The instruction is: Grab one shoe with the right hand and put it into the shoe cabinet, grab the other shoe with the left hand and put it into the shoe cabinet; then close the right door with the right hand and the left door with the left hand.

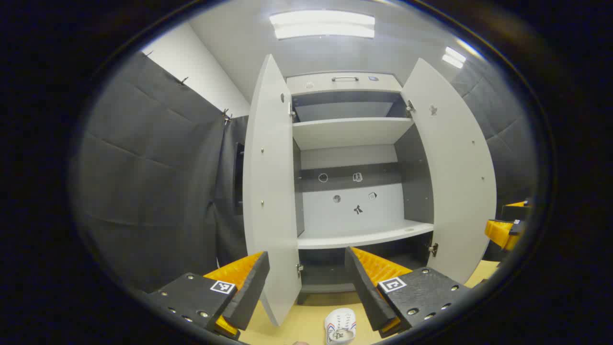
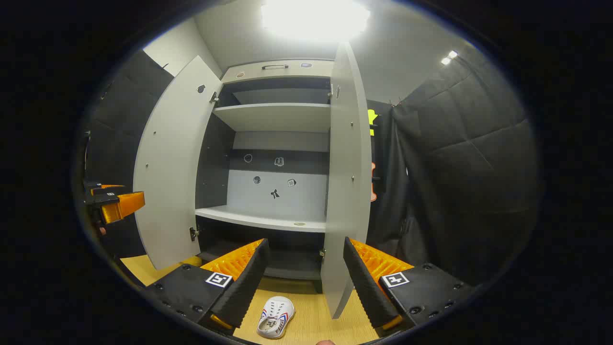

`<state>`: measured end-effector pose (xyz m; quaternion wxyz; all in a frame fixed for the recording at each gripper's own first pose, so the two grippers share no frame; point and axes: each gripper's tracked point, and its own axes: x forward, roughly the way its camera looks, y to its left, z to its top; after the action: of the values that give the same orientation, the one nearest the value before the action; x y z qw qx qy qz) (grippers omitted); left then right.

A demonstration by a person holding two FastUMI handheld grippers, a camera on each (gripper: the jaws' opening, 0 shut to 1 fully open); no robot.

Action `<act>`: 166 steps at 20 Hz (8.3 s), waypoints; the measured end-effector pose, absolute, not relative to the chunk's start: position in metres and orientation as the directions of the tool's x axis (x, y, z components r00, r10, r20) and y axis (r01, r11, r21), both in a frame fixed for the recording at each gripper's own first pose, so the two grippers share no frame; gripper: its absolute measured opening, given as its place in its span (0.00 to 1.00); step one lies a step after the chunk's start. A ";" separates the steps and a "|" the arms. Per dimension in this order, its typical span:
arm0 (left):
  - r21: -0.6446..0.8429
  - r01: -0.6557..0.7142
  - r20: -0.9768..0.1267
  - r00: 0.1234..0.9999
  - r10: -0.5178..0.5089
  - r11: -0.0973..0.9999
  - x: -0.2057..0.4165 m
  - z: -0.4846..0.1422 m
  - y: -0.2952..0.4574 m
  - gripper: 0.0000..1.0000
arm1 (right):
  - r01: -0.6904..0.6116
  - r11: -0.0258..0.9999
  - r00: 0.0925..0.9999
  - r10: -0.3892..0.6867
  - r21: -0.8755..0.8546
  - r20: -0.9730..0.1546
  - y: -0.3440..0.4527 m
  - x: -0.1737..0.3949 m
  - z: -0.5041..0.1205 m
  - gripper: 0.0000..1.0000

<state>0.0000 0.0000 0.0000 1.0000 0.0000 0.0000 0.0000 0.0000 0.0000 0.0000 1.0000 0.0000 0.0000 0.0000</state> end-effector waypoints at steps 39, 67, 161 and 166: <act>0.085 -0.173 -0.011 0.985 0.175 0.981 -0.051 0.004 0.066 0.93 | -0.174 0.984 0.910 0.174 0.034 -0.377 0.082 0.081 -0.152 0.98; 0.128 -0.272 -0.049 0.959 0.280 0.954 -0.075 0.000 0.088 0.93 | -0.243 0.960 0.545 0.254 0.140 -0.799 0.135 0.069 -0.347 0.93; -0.034 0.145 -0.215 0.965 -0.149 0.989 0.062 -0.103 0.067 0.94 | -0.127 0.991 0.992 0.126 0.036 0.010 0.090 0.264 0.093 0.98; -0.033 0.198 -0.299 0.933 -0.198 0.980 0.071 -0.148 0.059 0.93 | -0.121 0.992 0.992 0.121 -0.016 -0.025 0.075 0.230 0.073 1.00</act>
<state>0.0711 0.0587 -0.1481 0.9832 -0.0010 0.1521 -0.1006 0.2302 0.0754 0.0733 0.9981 -0.0089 0.0117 0.0606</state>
